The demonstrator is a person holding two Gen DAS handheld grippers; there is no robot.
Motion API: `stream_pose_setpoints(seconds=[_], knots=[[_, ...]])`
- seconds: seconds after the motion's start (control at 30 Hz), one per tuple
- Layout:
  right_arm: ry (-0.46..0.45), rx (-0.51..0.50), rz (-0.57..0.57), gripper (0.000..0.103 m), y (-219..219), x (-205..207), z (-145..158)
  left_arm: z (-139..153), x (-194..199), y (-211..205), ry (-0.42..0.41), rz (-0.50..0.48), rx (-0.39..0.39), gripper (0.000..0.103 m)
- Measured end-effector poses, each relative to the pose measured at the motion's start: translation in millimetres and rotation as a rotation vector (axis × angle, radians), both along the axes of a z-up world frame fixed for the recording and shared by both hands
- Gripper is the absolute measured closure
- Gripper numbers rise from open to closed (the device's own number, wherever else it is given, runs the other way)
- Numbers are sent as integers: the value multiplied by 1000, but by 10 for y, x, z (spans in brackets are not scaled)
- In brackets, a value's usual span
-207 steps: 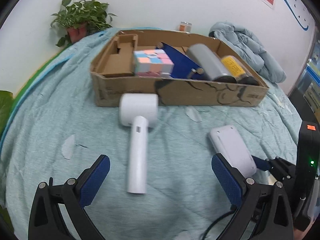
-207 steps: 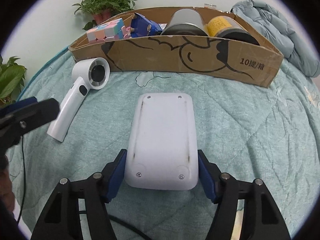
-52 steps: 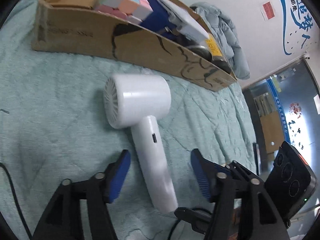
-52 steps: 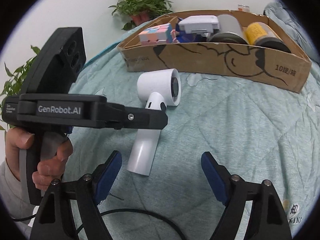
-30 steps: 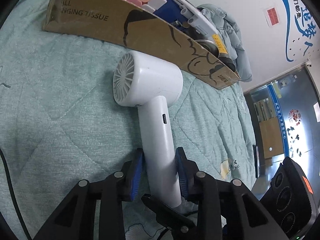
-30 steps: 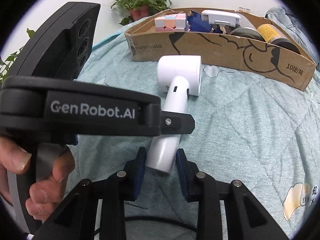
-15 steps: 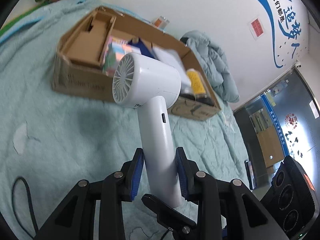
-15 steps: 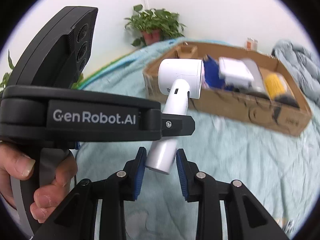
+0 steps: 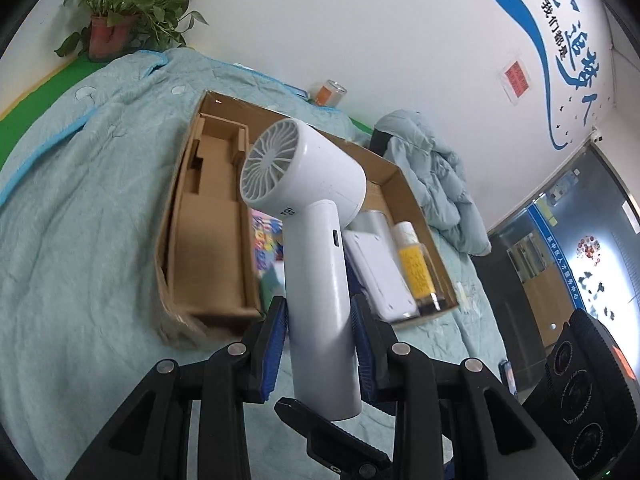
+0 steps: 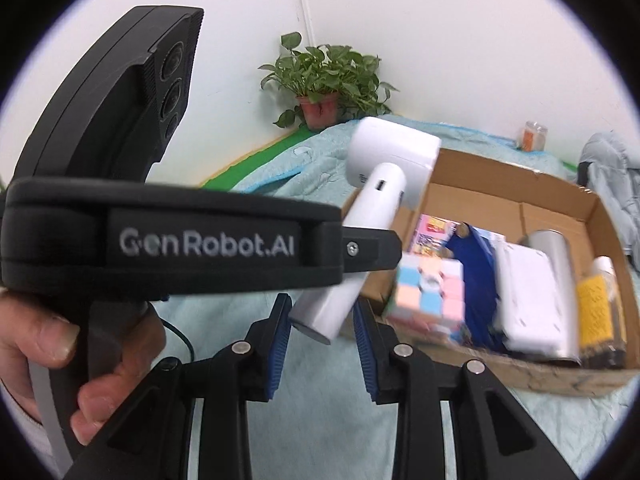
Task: Organize rigid objects
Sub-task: 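Lower the hair dryer into the box's cardboard compartment and release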
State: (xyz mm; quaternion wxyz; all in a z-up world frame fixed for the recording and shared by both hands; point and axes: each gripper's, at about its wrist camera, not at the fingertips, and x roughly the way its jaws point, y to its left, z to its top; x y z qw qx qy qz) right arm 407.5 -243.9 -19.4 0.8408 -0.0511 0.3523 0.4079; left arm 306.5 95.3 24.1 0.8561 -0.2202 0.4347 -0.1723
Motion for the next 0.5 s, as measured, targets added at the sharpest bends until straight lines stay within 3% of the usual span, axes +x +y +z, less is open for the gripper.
stream_pose_setpoints(seconds=[0.23, 0.37, 0.4, 0.47, 0.5], knots=[[88, -31, 1, 72, 373, 447, -132, -241, 680, 345, 69, 15, -19, 73], [256, -20, -34, 72, 429, 724, -299, -471, 954, 484, 117, 52, 23, 73], [256, -7, -38, 68, 396, 723, -294, -470, 952, 516, 102, 73, 34, 73], [224, 10, -61, 44, 262, 612, -265, -427, 891, 591, 80, 91, 44, 63], [218, 50, -60, 27, 151, 521, -250, -381, 816, 619, 62, 105, 57, 49]])
